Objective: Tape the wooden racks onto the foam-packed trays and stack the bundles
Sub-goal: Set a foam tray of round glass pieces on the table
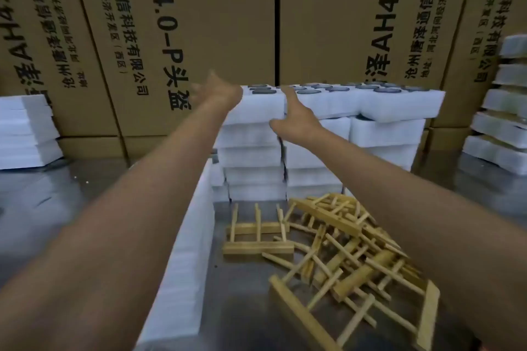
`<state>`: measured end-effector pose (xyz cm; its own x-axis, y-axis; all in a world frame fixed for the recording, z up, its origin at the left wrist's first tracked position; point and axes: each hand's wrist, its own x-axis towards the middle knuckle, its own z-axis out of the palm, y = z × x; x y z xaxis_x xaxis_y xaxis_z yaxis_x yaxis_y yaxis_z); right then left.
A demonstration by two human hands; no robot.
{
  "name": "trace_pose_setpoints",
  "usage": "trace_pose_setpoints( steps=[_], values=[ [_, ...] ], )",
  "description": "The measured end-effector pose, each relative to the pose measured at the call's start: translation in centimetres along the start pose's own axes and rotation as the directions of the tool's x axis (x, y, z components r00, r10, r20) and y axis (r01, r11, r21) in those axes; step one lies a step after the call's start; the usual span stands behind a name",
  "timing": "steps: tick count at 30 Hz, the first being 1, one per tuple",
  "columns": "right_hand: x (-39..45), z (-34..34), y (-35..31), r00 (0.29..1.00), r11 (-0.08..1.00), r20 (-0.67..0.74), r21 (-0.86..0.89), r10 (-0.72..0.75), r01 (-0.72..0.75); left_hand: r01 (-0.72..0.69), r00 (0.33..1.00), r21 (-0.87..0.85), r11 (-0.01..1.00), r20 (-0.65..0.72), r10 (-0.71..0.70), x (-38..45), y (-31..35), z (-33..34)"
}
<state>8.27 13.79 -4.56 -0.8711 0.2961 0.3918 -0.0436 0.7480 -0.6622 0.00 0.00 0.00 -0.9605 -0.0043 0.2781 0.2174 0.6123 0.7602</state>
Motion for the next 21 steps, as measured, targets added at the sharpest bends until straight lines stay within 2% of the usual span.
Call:
trace_pose_setpoints(
  steps=[3,5,7,12,16,17,19,21],
  values=[
    [1.3,0.6,0.1,0.997,1.000,0.069,0.016,0.025,-0.026,-0.057,0.978,0.146,0.988,0.208,0.025,1.4,-0.9,-0.6],
    [2.2,1.2,0.2,0.995,0.998,0.089,0.037,0.037,-0.041,-0.073,0.948,0.142,0.987,0.317,0.024,1.5,-1.6,-0.4],
    [2.5,1.4,0.1,0.998,0.993,0.057,0.110,0.033,-0.039,-0.143,0.954,0.106,0.984,0.278,0.109,1.7,-2.4,-0.2],
    [0.7,0.2,-0.8,0.997,0.951,-0.067,0.309,0.035,-0.013,-0.306,0.950,0.052,0.951,0.079,0.301,-0.9,-3.5,-1.7],
    [-3.0,-2.7,-1.9,0.980,0.788,-0.090,0.609,0.175,-0.085,-0.424,0.905,0.007,0.906,-0.044,0.423,-5.2,-4.3,-4.3],
    [-4.6,-3.0,-1.7,0.975,0.772,-0.088,0.626,0.203,-0.105,-0.438,0.898,-0.020,0.899,-0.060,0.436,-6.5,-4.5,-5.0],
    [-8.7,-2.7,-0.4,0.983,0.868,0.000,0.470,0.183,-0.162,-0.452,0.891,-0.060,0.890,-0.078,0.447,-9.2,-5.1,-6.2],
    [-13.5,-1.3,1.8,0.963,0.978,0.251,0.156,0.099,-0.141,-0.467,0.884,-0.099,0.879,-0.080,0.461,-11.9,-5.9,-6.8]
  ],
)
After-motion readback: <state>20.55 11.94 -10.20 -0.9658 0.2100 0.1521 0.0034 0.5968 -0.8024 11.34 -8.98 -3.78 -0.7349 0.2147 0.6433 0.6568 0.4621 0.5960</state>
